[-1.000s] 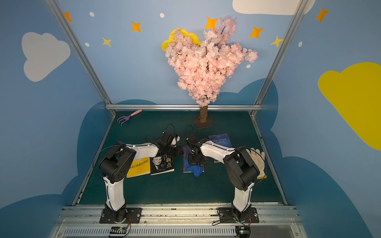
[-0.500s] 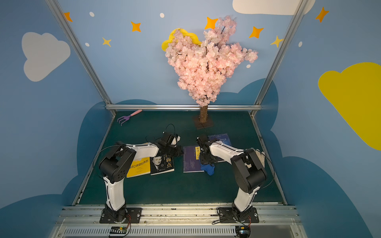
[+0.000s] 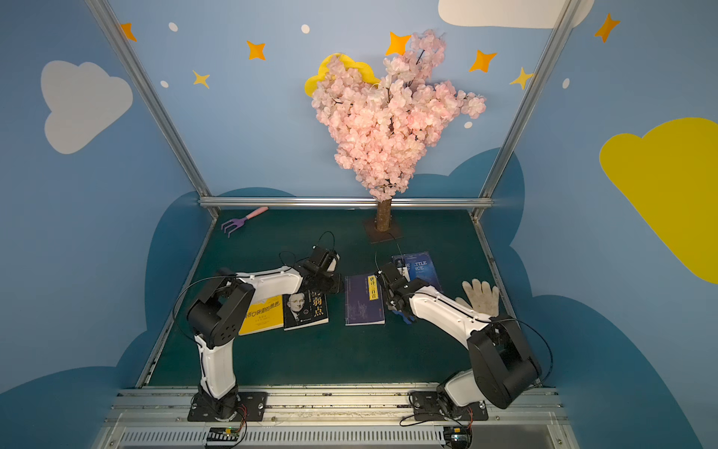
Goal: Wipe the cover of the book
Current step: Wipe the dirt from the cover of the book, then move the book to the center of the board.
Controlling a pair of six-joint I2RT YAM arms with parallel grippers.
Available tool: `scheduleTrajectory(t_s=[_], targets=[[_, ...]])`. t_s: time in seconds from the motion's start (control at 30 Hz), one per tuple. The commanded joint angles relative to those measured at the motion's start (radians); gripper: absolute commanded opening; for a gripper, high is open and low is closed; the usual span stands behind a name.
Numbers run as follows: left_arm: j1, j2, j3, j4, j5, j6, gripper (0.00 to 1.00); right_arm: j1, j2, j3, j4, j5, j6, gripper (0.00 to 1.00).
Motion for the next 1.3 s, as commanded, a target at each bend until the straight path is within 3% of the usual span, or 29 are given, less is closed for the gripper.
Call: scheduleTrajectory(t_s=[0.0,0.23,0.37,0.47,0.6,0.8,1.0,1.27], targets=[[-0.060,-0.066,0.067,-0.097,-0.103,-0.007,0.33,-0.020,-0.010,0.027,-0.052,0.073,0.062,0.00],[-0.237,0.041,0.290,-0.150,-0.076,-0.052,0.39,-0.114,-0.074,-0.022,-0.043,-0.003,0.090,0.00],[-0.304,0.163,0.422,-0.169,-0.023,-0.066,0.40,-0.263,-0.107,-0.044,-0.012,-0.140,0.115,0.00],[-0.331,0.266,0.543,-0.219,0.010,-0.062,0.40,-0.388,-0.081,0.042,-0.059,-0.293,0.114,0.00],[-0.337,0.386,0.688,-0.281,0.065,-0.074,0.41,-0.532,0.013,0.228,-0.143,-0.364,0.081,0.00],[-0.327,0.449,0.724,-0.273,0.082,-0.085,0.43,-0.775,0.262,0.454,-0.257,-0.693,0.031,0.00],[-0.265,0.422,0.635,-0.201,0.130,-0.109,0.49,-0.779,0.515,0.498,-0.229,-0.887,0.008,0.00],[-0.201,0.410,0.588,-0.127,0.164,-0.136,0.50,-0.659,0.505,0.461,-0.220,-0.818,-0.007,0.00]])
